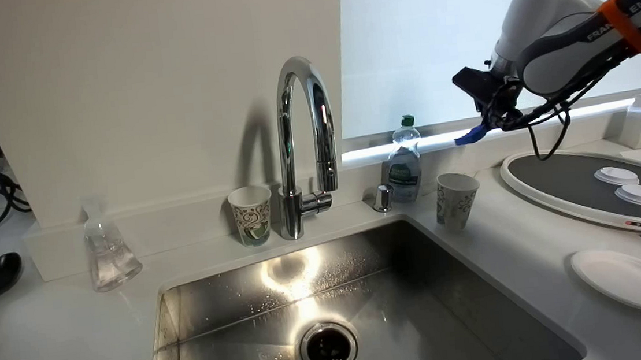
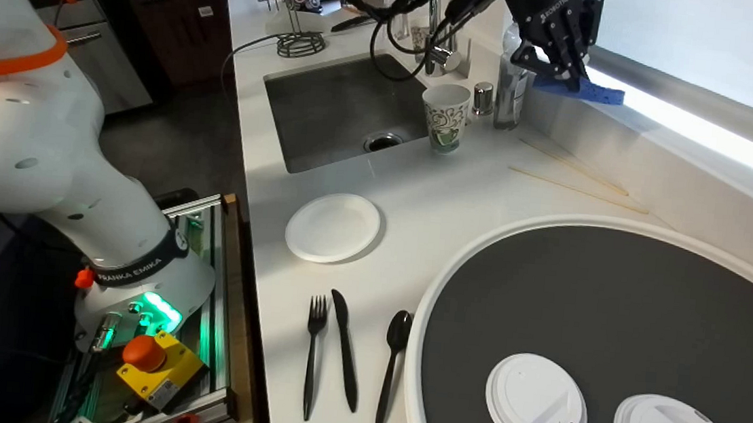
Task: Make the stand up straight, and then put the blue object in the cup
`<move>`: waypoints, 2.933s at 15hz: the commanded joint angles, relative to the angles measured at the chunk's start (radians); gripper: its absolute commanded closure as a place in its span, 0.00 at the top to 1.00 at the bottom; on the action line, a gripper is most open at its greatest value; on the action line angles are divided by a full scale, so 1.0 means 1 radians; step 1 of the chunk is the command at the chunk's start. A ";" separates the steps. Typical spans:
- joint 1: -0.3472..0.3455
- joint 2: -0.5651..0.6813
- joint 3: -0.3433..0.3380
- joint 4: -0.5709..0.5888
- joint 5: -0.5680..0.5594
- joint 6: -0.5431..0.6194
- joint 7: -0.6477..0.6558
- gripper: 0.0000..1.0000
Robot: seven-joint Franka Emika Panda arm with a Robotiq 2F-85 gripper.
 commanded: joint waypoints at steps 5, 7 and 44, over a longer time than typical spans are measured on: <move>-0.072 -0.212 0.135 -0.180 -0.011 0.041 -0.176 0.02; -0.092 -0.251 0.168 -0.224 -0.031 0.063 -0.199 0.02; -0.146 -0.402 0.343 -0.486 -0.519 0.213 0.006 0.02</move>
